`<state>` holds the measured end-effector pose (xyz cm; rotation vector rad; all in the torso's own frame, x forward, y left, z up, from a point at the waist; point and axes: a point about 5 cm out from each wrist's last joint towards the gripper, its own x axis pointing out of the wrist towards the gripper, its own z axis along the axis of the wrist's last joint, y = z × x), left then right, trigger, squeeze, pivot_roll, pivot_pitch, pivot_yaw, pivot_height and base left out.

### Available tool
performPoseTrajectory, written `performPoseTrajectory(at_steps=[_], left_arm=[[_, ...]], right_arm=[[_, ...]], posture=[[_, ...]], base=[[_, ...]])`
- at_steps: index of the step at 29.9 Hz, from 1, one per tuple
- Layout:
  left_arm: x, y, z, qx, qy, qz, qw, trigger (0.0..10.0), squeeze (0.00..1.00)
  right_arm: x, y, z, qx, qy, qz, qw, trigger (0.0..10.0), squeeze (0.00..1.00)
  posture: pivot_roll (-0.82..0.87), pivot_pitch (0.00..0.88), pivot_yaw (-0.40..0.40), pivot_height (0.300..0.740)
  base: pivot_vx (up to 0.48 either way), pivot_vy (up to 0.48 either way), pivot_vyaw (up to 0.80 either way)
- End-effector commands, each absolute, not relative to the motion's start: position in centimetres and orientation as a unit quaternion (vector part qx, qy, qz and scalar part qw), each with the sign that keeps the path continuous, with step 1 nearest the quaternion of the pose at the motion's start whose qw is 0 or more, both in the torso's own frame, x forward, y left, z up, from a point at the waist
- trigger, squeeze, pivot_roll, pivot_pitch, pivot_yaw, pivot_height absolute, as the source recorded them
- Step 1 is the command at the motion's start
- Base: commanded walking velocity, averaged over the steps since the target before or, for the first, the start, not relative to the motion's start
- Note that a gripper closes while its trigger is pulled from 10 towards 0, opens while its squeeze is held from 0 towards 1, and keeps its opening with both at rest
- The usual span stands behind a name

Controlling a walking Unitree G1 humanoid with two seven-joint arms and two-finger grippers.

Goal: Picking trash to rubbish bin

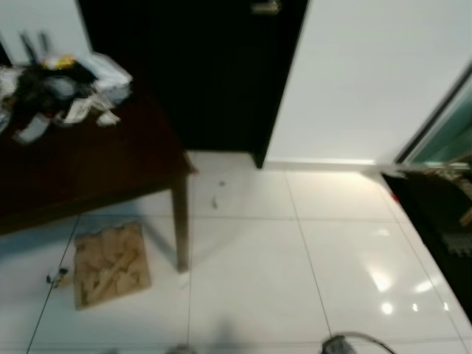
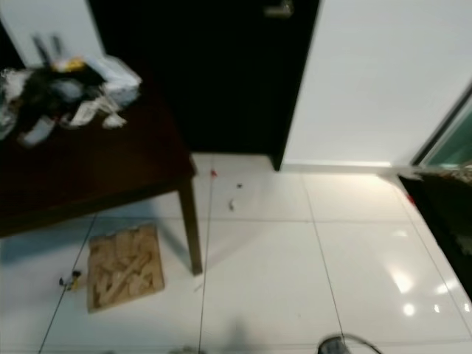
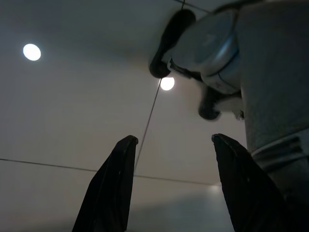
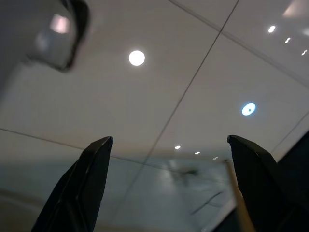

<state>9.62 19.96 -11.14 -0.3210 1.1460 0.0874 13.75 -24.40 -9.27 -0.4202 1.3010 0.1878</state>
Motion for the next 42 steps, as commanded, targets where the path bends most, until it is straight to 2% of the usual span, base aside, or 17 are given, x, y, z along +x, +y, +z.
performPoseTrajectory(at_steps=[1, 42], left_arm=[[9.02, 18.72, -11.43, -0.165, 0.547, 0.03, 0.82, 10.0, 0.0], [9.11, 19.15, -11.36, -0.159, 0.547, 0.03, 0.821, 10.0, 0.0]], right_arm=[[12.82, -24.94, -9.44, -0.196, 0.612, 0.08, 0.762, 10.0, 0.0], [12.67, -24.52, -9.61, -0.195, 0.611, 0.081, 0.763, 10.0, 0.0]], posture=[[0.16, 0.114, -0.091, 0.74], [0.16, 0.12, -0.079, 0.74]], base=[[0.0, 0.0, 0.79], [0.0, 0.0, 0.79]])
